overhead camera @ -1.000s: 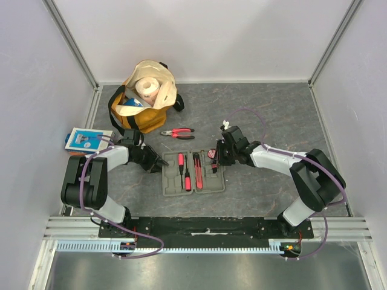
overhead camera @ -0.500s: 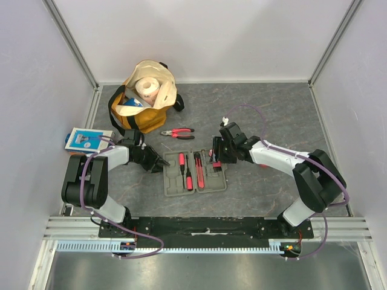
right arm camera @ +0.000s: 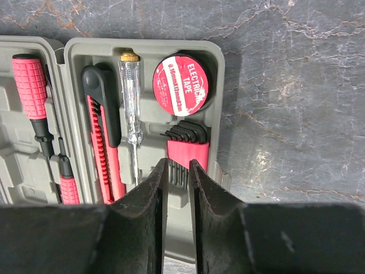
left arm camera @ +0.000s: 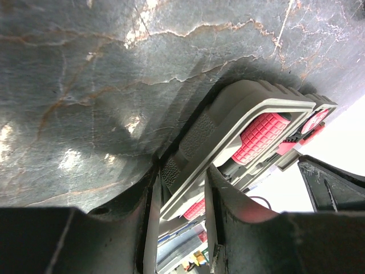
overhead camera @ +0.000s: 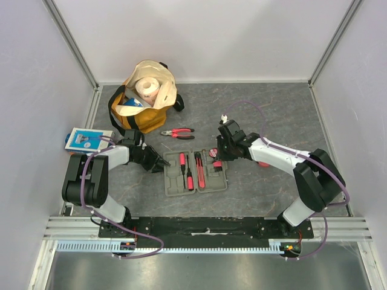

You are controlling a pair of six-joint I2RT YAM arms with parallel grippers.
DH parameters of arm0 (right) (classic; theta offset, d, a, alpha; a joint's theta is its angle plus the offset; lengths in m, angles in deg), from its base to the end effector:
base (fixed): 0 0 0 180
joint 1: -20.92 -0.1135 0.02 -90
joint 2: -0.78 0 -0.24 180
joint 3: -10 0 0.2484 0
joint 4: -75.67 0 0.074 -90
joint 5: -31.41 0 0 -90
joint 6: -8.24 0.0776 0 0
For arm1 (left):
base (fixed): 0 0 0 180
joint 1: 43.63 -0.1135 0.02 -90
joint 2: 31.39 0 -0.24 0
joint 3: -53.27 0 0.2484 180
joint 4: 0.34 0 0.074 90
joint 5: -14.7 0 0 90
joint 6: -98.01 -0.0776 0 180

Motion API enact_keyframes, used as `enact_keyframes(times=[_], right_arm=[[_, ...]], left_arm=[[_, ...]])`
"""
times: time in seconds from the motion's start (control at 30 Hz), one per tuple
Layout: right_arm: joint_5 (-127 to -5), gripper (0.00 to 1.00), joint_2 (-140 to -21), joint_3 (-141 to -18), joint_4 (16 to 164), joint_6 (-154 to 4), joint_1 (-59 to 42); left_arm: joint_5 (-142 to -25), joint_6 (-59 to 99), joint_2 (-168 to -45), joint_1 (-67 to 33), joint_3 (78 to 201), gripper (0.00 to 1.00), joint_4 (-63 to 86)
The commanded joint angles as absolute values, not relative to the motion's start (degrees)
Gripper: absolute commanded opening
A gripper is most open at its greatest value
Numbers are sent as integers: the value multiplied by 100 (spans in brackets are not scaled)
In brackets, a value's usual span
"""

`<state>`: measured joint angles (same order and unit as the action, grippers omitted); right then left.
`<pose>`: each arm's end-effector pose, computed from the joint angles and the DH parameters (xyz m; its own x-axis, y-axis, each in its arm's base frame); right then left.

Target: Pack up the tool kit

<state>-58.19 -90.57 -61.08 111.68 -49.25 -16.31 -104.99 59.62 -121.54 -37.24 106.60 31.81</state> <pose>0.2733 0.2070 0.1413 -0.8820 0.0048 -0.4713 -0.1517 0.9439 0.2935 0.2643 -0.0683 0.0726 -0.7903 -0.5967 0.1395 -0.5573 0.6053 -0.5684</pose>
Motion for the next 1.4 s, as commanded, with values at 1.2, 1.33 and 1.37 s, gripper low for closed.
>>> enact_keyframes(times=[1.2, 1.33, 1.37], right_arm=[[-4339, 31, -9642, -7533, 12066, -5091, -1933], [-3900, 46, -9432, -7955, 12382, -5056, -1794], [-3803, 51, -9353, -7965, 12470, -5012, -1723]], left_arm=[[-10193, 5679, -11982, -3721, 10961, 38, 3192], [-10176, 5494, -11744, -3721, 11181, 50, 3192], [-10158, 5442, -11683, -3713, 11216, 53, 3192]])
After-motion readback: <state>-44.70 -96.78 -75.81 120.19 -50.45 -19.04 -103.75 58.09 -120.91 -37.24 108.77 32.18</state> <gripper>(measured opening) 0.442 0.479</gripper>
